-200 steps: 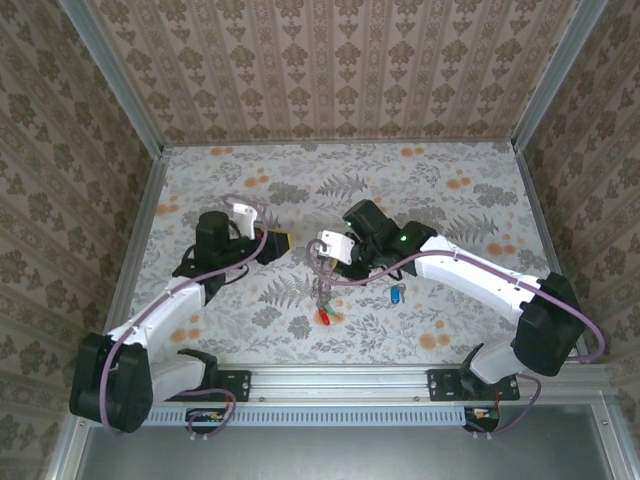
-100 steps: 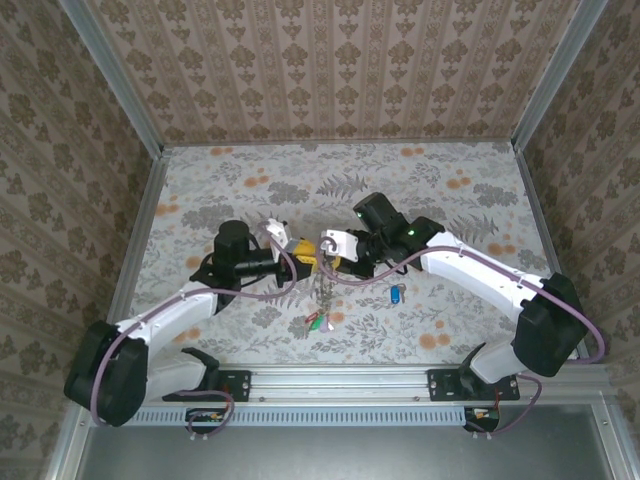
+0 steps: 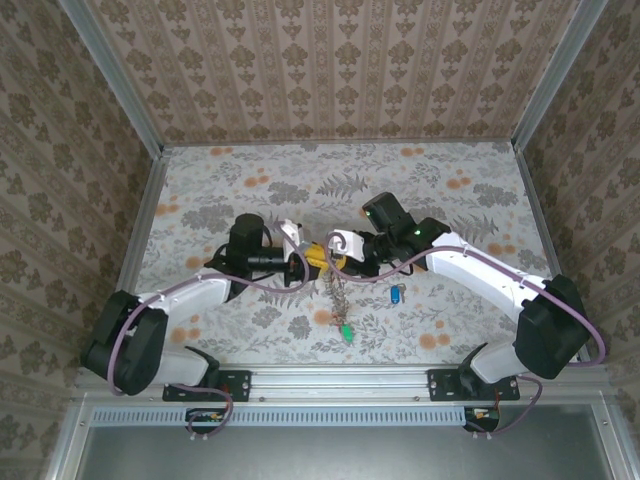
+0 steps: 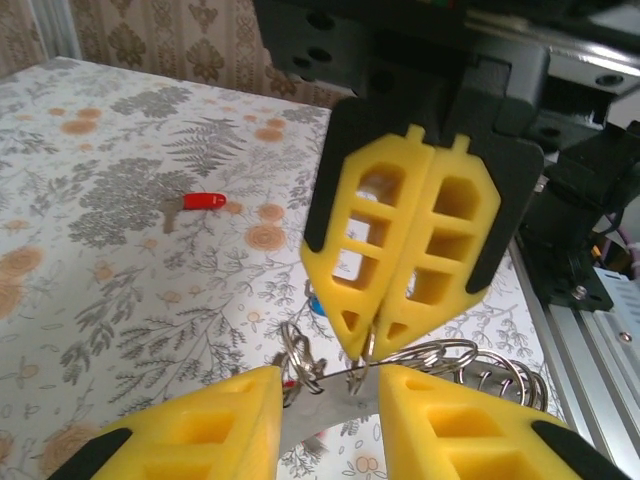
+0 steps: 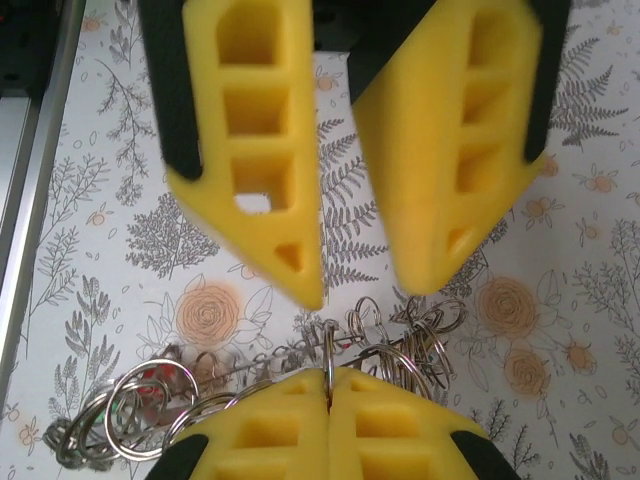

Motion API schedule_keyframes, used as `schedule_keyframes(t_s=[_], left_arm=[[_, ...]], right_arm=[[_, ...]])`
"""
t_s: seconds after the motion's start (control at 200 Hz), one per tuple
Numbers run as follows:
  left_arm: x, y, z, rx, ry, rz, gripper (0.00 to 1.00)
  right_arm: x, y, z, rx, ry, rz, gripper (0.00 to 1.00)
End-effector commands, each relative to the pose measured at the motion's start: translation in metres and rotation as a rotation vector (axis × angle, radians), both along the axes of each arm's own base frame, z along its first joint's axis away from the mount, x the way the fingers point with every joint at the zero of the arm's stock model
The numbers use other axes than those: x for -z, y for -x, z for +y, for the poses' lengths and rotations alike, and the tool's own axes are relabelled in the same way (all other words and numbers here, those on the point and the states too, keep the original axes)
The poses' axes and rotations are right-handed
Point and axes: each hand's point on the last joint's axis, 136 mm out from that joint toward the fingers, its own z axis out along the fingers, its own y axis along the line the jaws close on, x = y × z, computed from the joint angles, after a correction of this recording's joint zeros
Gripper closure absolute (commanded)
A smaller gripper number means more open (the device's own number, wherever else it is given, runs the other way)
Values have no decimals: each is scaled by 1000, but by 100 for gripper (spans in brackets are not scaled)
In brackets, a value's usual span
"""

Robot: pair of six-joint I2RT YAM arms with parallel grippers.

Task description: Put the keys on the keyring

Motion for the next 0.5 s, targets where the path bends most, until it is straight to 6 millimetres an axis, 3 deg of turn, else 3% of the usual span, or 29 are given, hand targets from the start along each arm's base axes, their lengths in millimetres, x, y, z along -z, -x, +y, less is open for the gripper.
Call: schedule_keyframes(t_s=[0.0, 0.265, 0.495], left_arm=[[-12, 4, -8, 62, 38, -64, 72], [-2, 1, -13, 60, 26, -44, 73], [-3, -1, -16, 59, 25, -47, 87]], right_arm=[[-10, 0, 7, -27, -74, -5, 100], [-5, -2, 10, -24, -85, 24, 100], [-3, -1, 10, -19, -88, 39, 100]])
